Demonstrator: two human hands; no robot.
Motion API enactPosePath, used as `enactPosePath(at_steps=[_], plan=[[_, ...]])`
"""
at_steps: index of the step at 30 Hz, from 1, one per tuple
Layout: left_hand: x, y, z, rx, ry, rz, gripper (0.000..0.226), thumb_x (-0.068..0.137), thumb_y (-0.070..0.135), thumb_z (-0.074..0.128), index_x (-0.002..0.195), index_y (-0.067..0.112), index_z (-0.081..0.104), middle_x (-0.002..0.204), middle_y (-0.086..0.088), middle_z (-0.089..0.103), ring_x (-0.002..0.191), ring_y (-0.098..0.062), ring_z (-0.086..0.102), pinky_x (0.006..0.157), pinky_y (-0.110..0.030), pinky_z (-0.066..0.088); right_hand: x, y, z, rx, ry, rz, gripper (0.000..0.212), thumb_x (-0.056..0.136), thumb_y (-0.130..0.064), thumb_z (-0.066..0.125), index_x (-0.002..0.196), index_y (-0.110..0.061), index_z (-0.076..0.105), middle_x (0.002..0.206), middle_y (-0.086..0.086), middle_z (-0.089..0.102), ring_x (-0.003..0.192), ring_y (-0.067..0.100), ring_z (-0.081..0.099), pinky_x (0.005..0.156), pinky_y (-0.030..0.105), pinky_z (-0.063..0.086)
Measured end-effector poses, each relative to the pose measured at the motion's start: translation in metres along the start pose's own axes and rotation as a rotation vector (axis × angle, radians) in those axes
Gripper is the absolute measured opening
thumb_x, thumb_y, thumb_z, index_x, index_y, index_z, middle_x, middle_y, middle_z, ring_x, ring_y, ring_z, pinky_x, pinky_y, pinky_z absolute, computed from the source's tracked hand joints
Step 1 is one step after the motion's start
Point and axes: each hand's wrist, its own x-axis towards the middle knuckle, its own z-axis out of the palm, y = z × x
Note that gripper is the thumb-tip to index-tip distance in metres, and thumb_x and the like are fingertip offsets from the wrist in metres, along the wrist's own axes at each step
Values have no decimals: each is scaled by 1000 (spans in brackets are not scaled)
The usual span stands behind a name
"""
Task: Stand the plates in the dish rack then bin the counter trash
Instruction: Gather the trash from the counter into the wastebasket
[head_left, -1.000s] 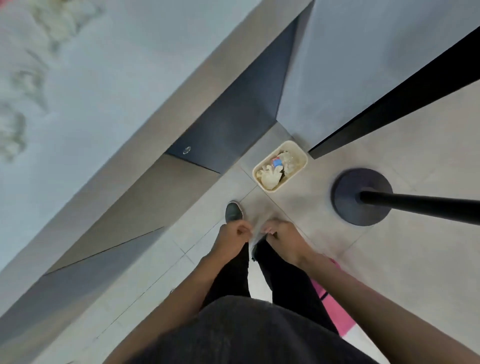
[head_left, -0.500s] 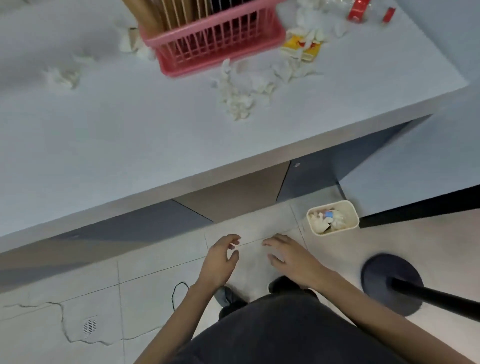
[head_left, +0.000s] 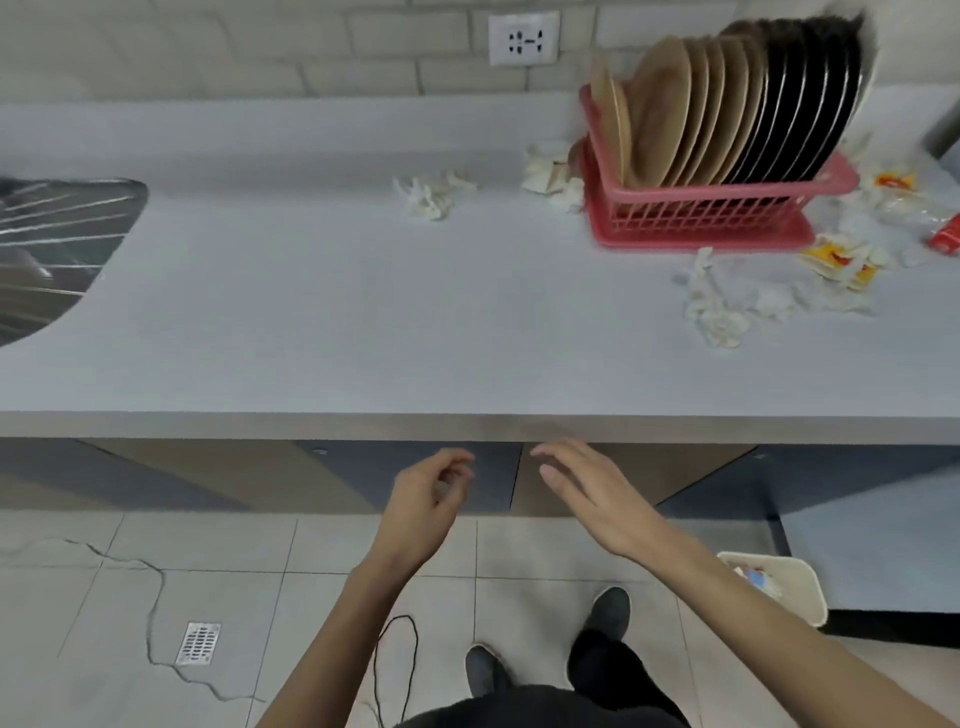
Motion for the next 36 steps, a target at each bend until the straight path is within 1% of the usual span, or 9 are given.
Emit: enactPosePath(at_steps=[5, 13, 16, 19, 21, 23, 26, 30, 36], plan=[[30, 7, -33, -50, 42, 28, 14, 96, 17, 61, 102, 26, 69, 87, 23, 70, 88, 1, 63, 71, -7, 43, 40, -23, -9, 53, 41, -18, 38, 104, -42, 32, 125, -22, 57, 117, -13, 54, 112, -1, 51, 95, 14, 38], [106, 23, -66, -35, 46, 47, 24, 95, 8, 52, 103, 24, 68, 86, 9, 73, 82, -8, 67, 72, -17, 51, 118, -27, -35, 47, 105, -16, 31, 104, -36, 41, 124, -21, 58, 121, -13, 54, 110, -2, 51, 88, 16, 39], [142, 20, -70, 105, 99, 57, 25, 94, 11, 54, 112, 23, 67, 108, 12, 70, 95, -3, 63, 77, -19, 48, 151, -20, -50, -69, 76, 23, 41, 104, -39, 40, 139, -21, 47, 141, -7, 44, 131, 10, 41, 108, 25, 33], [176, 8, -68, 358, 47, 21, 40, 95, 15, 57, 134, 17, 56, 137, 4, 54, 121, -14, 54, 98, -23, 41, 182, -8, -61, -254, -90, 126, 58, 104, -43, 37, 155, -21, 21, 162, 3, 16, 149, 21, 14, 121, 36, 16], [190, 1, -63, 462, -8, 15, 46, 94, 16, 57, 140, 15, 52, 143, 0, 50, 127, -20, 49, 103, -26, 39, 201, -1, -66, -368, -174, 152, 62, 104, -42, 37, 156, -18, 16, 161, 10, 20, 147, 26, 20, 120, 40, 17], [202, 0, -59, 509, -3, 16, 46, 93, 17, 56, 139, 17, 53, 141, 2, 53, 124, -20, 51, 99, -25, 40, 219, 2, -74, -495, -194, 125, 56, 103, -38, 38, 152, -13, 27, 147, 11, 40, 131, 29, 41, 112, 41, 29], [223, 5, -63, 424, 72, -50, 39, 93, 16, 57, 131, 20, 60, 129, 8, 62, 107, -13, 61, 90, -27, 48, 241, 3, -86, -522, -230, 114, 42, 102, -35, 40, 136, -12, 47, 129, 9, 54, 117, 28, 51, 99, 37, 39], [260, 14, -73, 338, 99, -78, 29, 93, 16, 59, 121, 23, 65, 113, 12, 66, 87, -8, 64, 81, -31, 54, 255, 4, -89, -546, -268, 101, 36, 100, -34, 42, 124, -12, 55, 121, 8, 56, 108, 28, 54, 89, 36, 44], [337, 36, -92, 358, 51, -42, 18, 91, 11, 57, 98, 22, 68, 92, 10, 67, 73, -10, 65, 69, -29, 53, 271, 9, -99, -466, -267, 113, 38, 100, -37, 44, 130, -15, 50, 126, 4, 51, 111, 24, 53, 89, 33, 42]])
